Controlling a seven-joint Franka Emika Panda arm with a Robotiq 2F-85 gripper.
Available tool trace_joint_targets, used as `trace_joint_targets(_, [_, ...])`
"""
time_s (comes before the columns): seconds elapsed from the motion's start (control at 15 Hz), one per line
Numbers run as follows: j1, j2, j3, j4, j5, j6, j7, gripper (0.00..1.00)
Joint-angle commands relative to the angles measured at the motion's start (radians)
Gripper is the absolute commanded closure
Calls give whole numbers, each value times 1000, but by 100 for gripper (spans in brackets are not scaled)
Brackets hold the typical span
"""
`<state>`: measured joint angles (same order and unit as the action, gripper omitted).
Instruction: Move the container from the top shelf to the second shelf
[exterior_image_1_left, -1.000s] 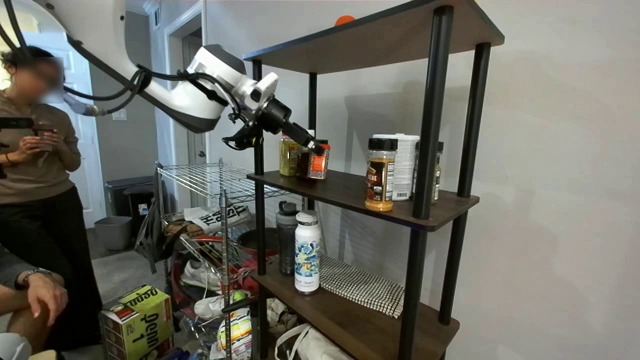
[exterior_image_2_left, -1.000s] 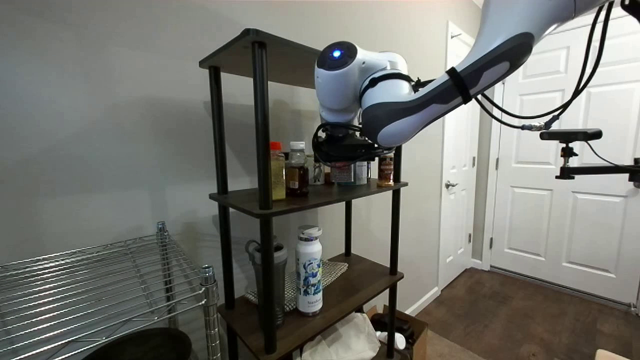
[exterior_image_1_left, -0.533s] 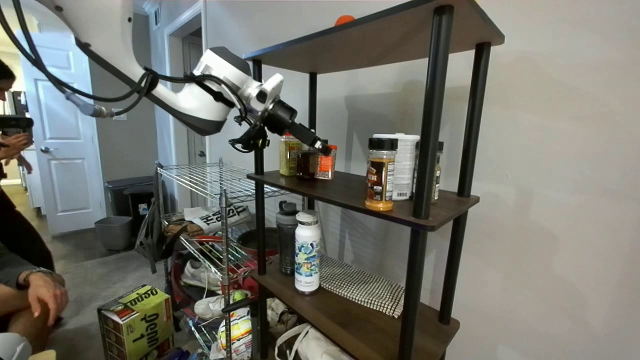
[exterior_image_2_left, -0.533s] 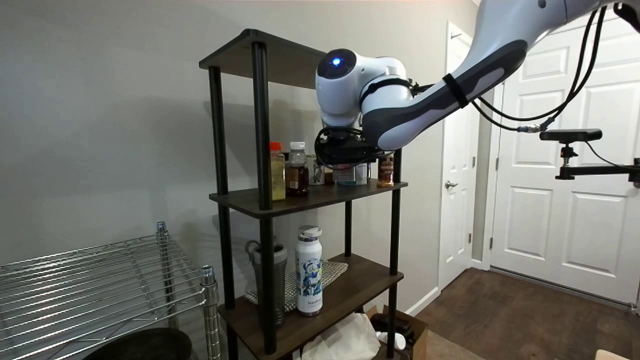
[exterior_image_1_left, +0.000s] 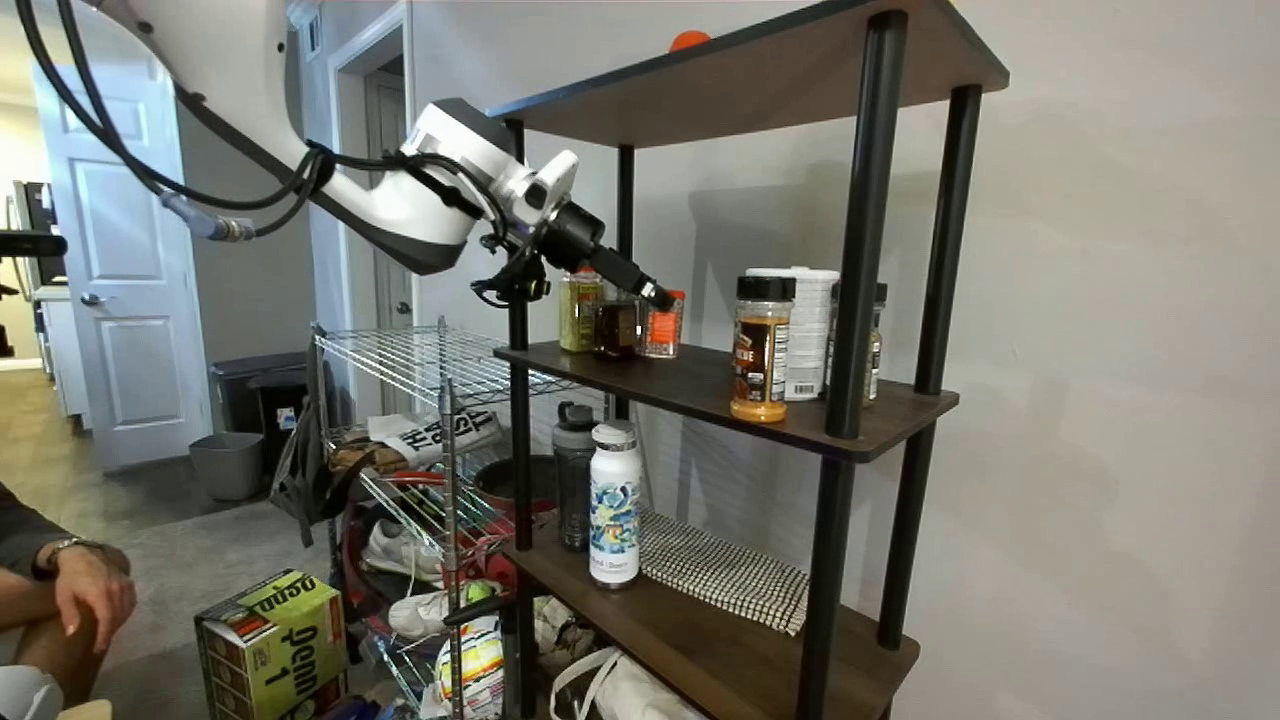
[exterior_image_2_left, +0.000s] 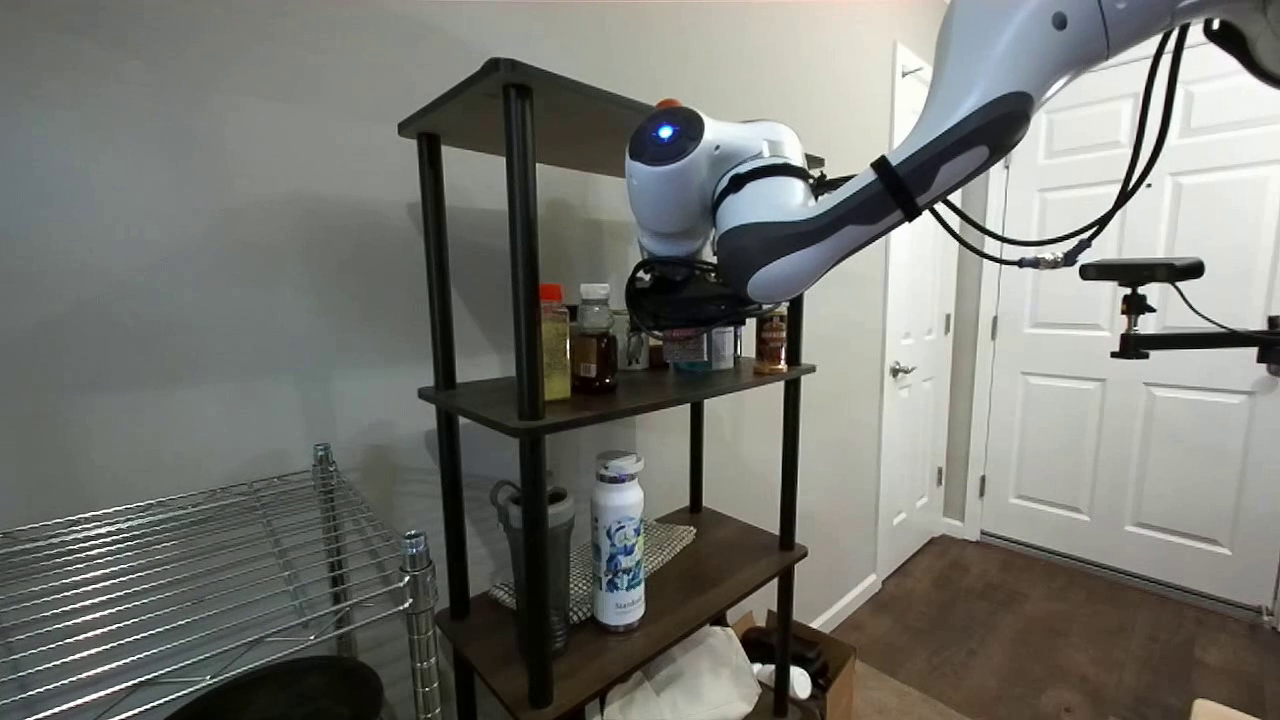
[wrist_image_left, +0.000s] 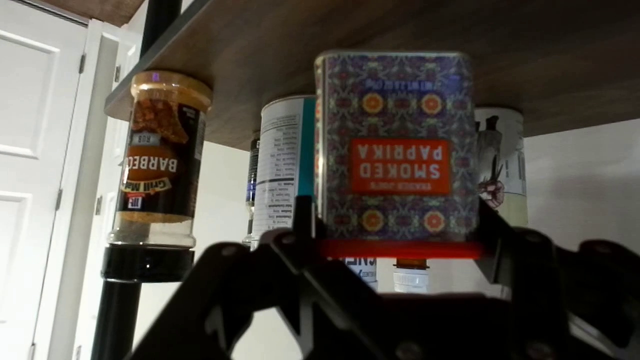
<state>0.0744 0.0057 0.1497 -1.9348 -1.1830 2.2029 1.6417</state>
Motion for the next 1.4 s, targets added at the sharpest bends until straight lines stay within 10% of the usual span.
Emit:
trace_joint_targets(0.0, [13,14,-17,24,-20,15,23,52])
trace_joint_targets(0.6, [27,50,-21,83,-23,13,37,52])
trace_joint_targets(0.67, [29,52,-22,85,-15,6,33,16])
trace_joint_targets(0.73, [31,54,-23,88,-14,4,34,5])
trace_joint_targets(1.33, [32,30,-29,77,-11,-3,35,0])
